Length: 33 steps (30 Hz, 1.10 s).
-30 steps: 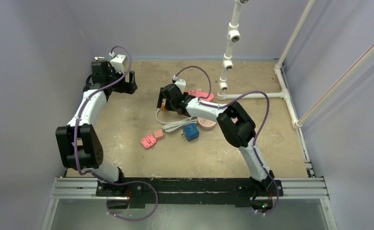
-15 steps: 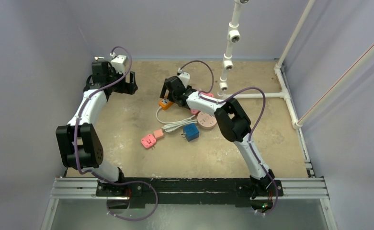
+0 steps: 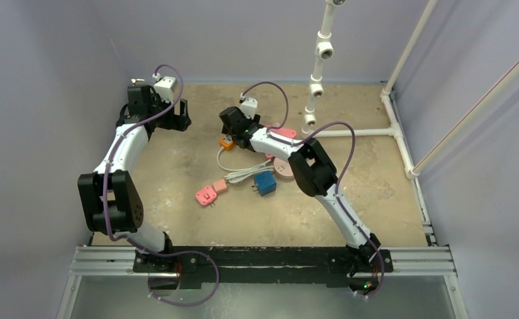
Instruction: Insert the plug
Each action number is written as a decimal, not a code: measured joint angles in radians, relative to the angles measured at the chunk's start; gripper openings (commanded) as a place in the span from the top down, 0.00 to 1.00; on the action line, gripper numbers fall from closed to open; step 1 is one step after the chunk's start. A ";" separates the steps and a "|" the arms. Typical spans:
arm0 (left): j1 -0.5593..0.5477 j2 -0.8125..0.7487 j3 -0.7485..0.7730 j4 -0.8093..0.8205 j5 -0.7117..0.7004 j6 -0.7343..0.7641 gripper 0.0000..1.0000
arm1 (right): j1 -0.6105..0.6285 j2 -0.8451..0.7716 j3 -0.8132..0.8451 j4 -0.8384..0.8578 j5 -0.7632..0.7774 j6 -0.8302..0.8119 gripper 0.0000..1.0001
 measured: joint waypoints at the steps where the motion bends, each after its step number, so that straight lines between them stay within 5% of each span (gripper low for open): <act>1: 0.000 0.000 0.000 0.000 0.000 0.000 0.16 | 0.005 0.008 0.009 0.001 0.016 -0.007 0.24; 5: 0.001 0.000 0.000 0.000 0.000 0.000 0.16 | 0.021 0.032 0.040 0.005 0.054 -0.024 0.31; 13: 0.014 0.000 0.021 -0.002 0.000 0.000 0.17 | 0.063 0.046 0.078 0.012 0.057 -0.085 0.81; 18: 0.020 0.000 0.050 -0.003 0.000 -0.007 0.18 | 0.081 -0.044 -0.015 0.070 -0.002 -0.190 0.88; 25: 0.021 0.000 0.052 -0.011 0.000 -0.009 0.18 | 0.087 -0.383 -0.154 0.250 -0.145 -0.424 1.00; 33: 0.021 0.000 0.052 -0.022 0.000 -0.009 0.19 | 0.145 -0.774 -0.511 0.427 -0.304 -0.649 1.00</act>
